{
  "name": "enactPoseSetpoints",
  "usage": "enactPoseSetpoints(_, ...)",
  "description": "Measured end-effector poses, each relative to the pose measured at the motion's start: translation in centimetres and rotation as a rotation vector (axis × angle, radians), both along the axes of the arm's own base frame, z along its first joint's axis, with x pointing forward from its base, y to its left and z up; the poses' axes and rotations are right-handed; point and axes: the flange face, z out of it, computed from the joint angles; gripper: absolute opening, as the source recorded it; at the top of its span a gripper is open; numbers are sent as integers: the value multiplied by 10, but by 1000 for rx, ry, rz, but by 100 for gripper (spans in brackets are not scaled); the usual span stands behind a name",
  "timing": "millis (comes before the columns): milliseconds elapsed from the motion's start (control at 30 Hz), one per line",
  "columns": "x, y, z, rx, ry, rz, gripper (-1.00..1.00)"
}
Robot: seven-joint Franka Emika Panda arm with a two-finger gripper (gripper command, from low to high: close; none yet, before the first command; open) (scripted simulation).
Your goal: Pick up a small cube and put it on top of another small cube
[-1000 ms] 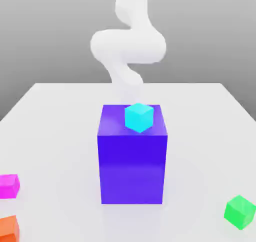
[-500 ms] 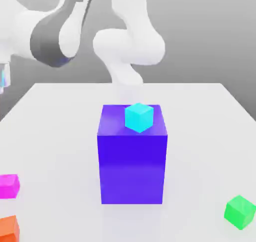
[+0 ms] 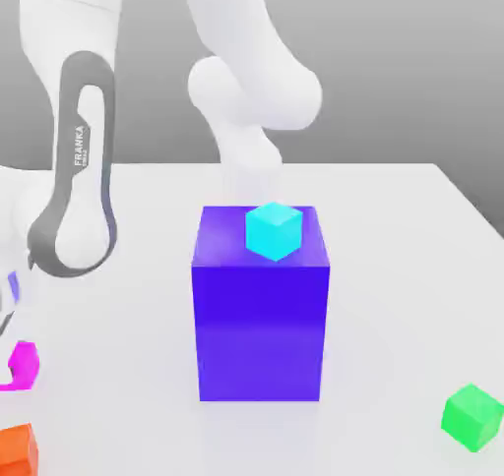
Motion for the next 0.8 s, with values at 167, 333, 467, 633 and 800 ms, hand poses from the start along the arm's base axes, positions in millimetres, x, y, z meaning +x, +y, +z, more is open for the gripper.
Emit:
enactPoseSetpoints(167,0,-1,27,1,0,-2,-100)
enactPoseSetpoints(333,54,60,60,9,2,148,-100)
enactPoseSetpoints(467,114,158,67,16,5,357,-100)
enactPoseSetpoints(633,149,282,76,19,7,591,-100)
enactPoseSetpoints(800,150,407,87,16,7,815,-100)
